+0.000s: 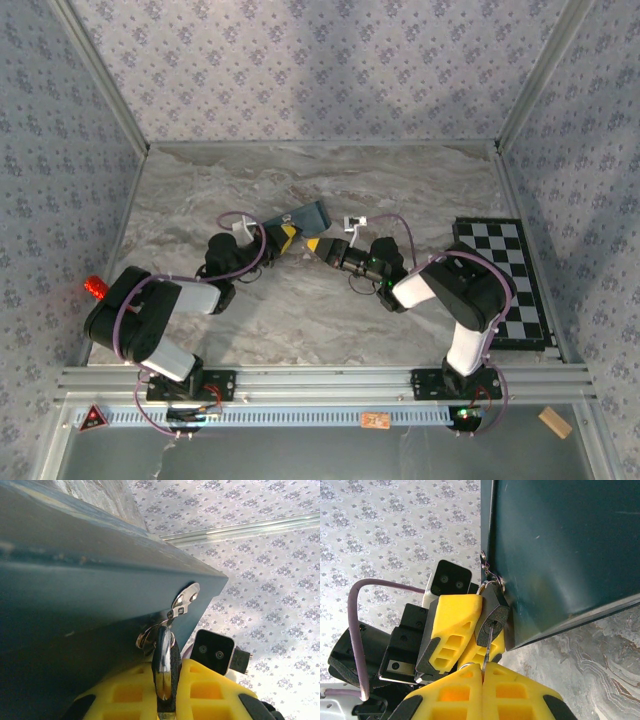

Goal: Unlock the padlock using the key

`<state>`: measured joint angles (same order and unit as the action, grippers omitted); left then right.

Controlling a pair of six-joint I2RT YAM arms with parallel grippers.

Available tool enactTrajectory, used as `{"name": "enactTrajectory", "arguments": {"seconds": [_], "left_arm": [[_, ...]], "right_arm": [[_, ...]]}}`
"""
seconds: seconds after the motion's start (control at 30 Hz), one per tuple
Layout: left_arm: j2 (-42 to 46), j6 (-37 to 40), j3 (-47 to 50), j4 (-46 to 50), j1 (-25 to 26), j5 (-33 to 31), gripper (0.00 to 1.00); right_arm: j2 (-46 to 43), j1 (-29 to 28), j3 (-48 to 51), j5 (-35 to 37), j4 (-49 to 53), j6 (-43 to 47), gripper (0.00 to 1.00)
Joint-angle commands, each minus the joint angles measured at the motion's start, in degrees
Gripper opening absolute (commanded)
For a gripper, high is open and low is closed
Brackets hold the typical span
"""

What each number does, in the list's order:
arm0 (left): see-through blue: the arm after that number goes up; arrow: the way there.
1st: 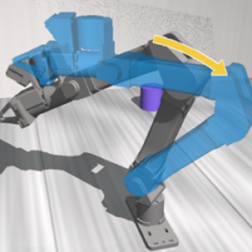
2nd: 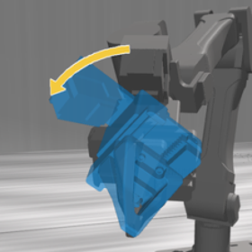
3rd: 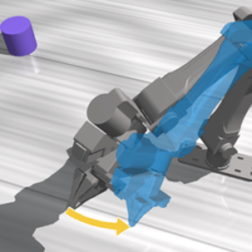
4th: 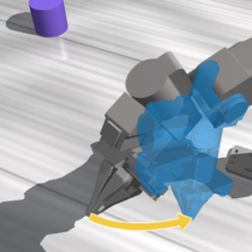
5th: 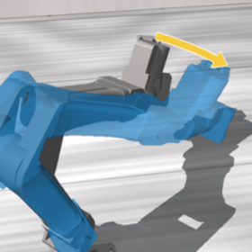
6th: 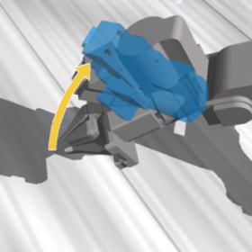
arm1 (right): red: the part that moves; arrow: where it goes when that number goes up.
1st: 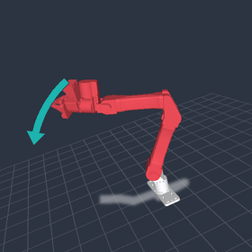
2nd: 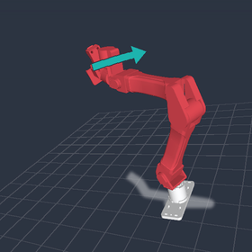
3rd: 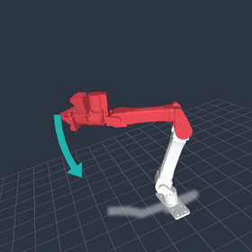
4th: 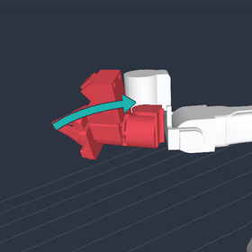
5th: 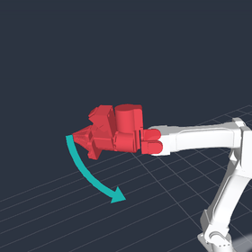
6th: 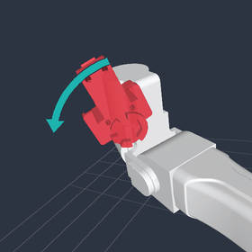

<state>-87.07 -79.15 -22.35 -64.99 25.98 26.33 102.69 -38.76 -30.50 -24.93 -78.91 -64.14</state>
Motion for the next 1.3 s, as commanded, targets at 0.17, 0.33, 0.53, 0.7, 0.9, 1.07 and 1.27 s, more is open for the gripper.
{"name": "enactTrajectory", "arguments": {"seconds": [0.17,0.33,0.53,0.7,0.9,1.07,1.27], "left_arm": [[1.17,1.37,-3.67,-8.0,2.06,3.47,0.0],[2.09,2.19,-3.67,-6.44,2.08,3.47,0.0],[2.55,2.98,-3.67,-5.43,2.17,3.95,0.0],[2.68,4.59,-3.93,-4.05,2.06,6.19,0.0],[2.35,5.47,-4.19,-3.99,1.71,7.9,0.0],[2.08,6.07,-4.34,-3.37,1.7,8.7,0.0],[1.89,6.89,-4.49,-2.52,1.69,9.25,0.0]], "right_arm": [[3.18,-0.09,-1.49,0.14,-0.91,-0.64,0.0],[3.41,-0.18,-1.84,0.23,-0.92,-0.17,0.0],[2.86,0.26,-1.62,-0.06,-0.98,-0.36,0.0],[2.0,1.35,-0.91,-1.16,-0.93,-0.17,0.0],[1.44,2.29,0.51,-1.44,-0.98,-0.46,0.0],[0.61,2.69,1.84,-0.61,-0.97,-0.1,0.0],[0.05,3.5,2.2,-0.91,-0.97,-0.77,0.0]]}}
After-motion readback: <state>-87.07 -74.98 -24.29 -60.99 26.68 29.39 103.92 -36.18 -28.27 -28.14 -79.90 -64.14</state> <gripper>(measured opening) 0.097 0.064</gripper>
